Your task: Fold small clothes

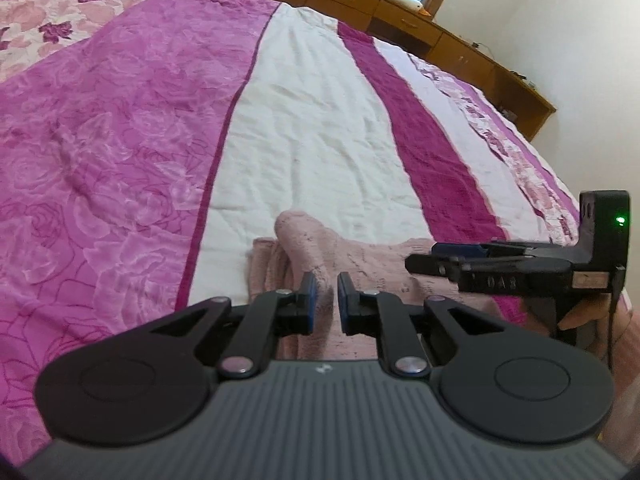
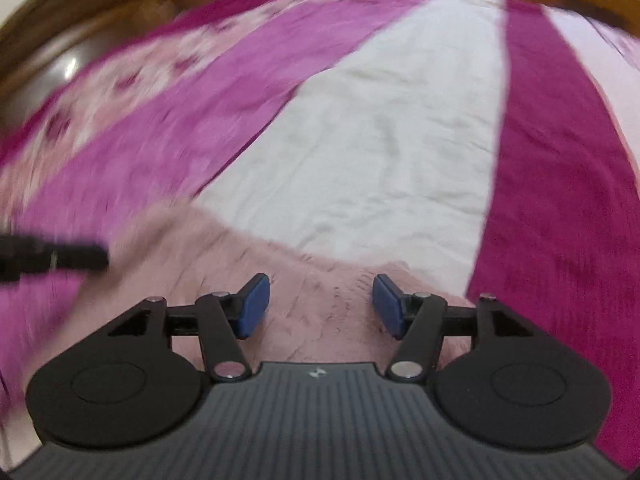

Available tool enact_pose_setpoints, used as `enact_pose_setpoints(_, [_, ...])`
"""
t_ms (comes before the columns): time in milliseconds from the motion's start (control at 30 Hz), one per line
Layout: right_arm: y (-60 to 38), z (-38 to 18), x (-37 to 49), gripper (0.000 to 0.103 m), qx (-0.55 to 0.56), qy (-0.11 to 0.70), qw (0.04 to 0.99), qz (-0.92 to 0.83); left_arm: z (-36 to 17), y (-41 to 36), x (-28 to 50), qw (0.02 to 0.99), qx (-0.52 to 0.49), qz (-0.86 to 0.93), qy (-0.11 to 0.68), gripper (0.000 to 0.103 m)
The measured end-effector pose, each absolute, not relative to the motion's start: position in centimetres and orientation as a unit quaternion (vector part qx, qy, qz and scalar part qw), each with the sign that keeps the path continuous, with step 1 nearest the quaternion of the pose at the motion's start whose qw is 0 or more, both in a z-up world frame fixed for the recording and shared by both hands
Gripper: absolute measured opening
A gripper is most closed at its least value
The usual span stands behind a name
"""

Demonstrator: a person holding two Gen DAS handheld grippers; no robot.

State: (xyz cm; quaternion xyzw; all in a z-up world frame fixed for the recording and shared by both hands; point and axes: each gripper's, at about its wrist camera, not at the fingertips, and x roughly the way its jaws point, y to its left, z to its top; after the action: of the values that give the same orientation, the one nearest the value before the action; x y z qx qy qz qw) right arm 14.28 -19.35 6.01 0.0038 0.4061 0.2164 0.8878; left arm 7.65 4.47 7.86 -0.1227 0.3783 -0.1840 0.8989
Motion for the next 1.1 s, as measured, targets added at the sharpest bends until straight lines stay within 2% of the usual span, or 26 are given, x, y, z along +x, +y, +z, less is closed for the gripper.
enact_pose_setpoints(300, [-16.1,5.2,16.3,0.062,-0.124,0.426,0.856,0.265,7.8,4.6,7.9,0.899,-0.123,-0.176,0.383,0.014])
enact_pose_setpoints(367, [-16.0,4.7,16.9,0.059,-0.129,0.437,0.848,0.271,7.5,4.4,8.0,0.897,-0.123,-0.175,0.387,0.014])
enact_pose_setpoints(433, [-16.0,4.4,17.2,0.050,-0.127,0.437,0.846,0.279,7.2,4.2,8.1,0.895,-0.124,-0.176,0.390,0.014])
enact_pose_setpoints(700, [-17.1,4.7,18.4,0.051,-0.132,0.438,0.830,0.319,6.6,4.1,8.3,0.893,-0.123,-0.173,0.396,0.014])
enact_pose_setpoints(767, [-16.8,4.3,18.7,0.043,-0.141,0.450,0.821,0.321,6.5,4.1,8.3,0.894,-0.123,-0.172,0.396,0.014])
enact_pose_setpoints(833, [-16.6,4.1,18.5,0.013,-0.134,0.451,0.819,0.329,6.5,4.1,8.3,0.894,-0.122,-0.171,0.396,0.014])
enact_pose_setpoints(933, [-16.6,4.5,17.7,0.009,-0.134,0.424,0.834,0.327,6.6,3.9,8.3,0.895,-0.114,-0.171,0.395,0.014])
enact_pose_setpoints(1100, [-17.4,4.6,17.5,0.009,-0.114,0.400,0.863,0.287,6.1,3.4,8.5,0.898,-0.094,-0.171,0.395,0.014])
